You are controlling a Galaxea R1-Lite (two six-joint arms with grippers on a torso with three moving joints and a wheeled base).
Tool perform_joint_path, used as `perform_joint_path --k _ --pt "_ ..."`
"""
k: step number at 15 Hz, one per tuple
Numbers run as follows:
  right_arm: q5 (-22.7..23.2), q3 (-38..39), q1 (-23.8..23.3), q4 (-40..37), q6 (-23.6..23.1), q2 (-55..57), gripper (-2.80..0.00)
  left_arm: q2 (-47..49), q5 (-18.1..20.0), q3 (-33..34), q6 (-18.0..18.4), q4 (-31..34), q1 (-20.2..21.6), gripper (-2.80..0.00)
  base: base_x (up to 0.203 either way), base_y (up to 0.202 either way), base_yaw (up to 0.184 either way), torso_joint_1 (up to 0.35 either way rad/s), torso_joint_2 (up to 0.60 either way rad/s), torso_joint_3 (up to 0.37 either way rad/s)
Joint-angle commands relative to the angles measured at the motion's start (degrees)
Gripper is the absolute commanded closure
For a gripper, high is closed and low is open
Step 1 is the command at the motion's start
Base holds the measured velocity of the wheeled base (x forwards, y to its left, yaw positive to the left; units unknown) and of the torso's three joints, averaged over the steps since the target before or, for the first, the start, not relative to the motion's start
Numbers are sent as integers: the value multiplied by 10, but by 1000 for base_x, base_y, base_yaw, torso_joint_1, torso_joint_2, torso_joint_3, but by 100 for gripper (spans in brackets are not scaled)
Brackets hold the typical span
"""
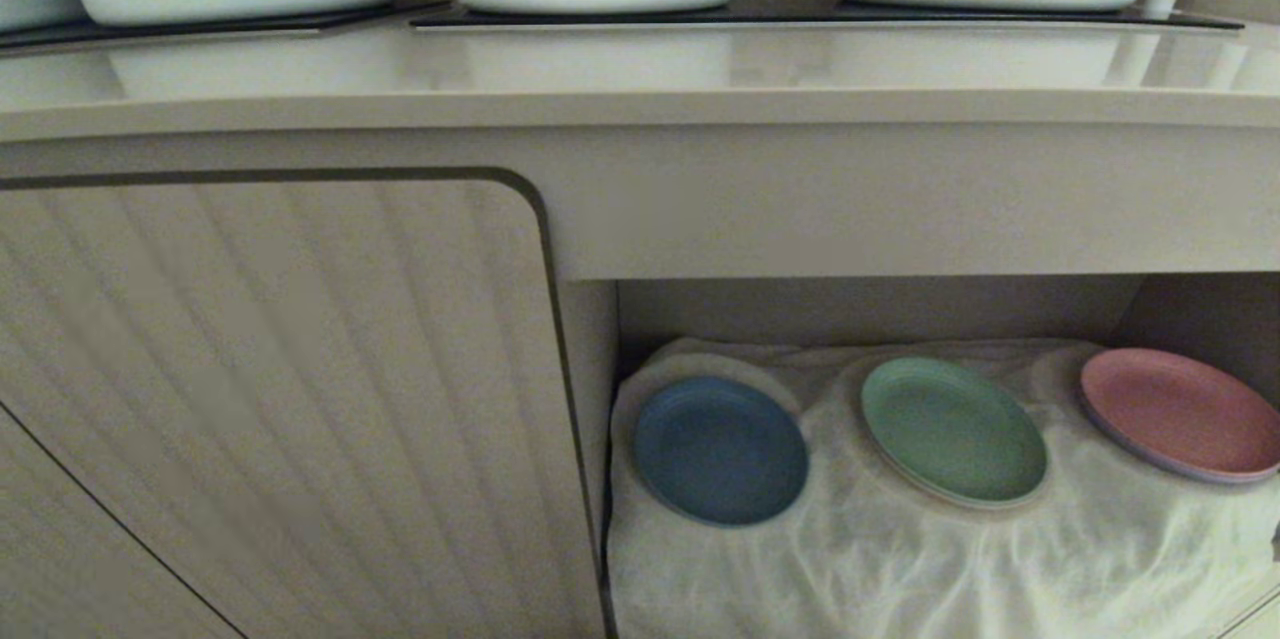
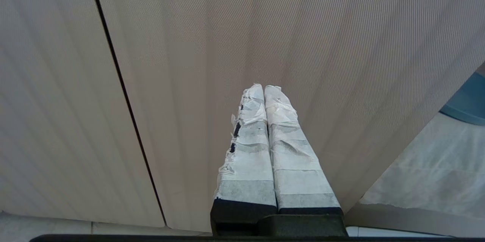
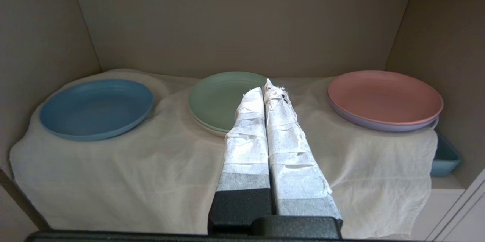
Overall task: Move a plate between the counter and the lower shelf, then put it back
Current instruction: Pick up the plate in the cupboard
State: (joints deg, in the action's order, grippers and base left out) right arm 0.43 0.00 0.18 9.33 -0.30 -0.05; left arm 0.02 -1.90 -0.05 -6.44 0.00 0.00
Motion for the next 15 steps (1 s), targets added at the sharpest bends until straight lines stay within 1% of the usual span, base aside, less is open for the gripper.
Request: perform_joint_path --k 1,15 --pt "0 0 0 -2 -1 0 0 0 0 0 0 0 0 0 0 0 0 0 0 0" --pt "-2 0 -1 -20 -4 47 0 0 0 0 -1 0 0 0 0 0 0 0 0 0"
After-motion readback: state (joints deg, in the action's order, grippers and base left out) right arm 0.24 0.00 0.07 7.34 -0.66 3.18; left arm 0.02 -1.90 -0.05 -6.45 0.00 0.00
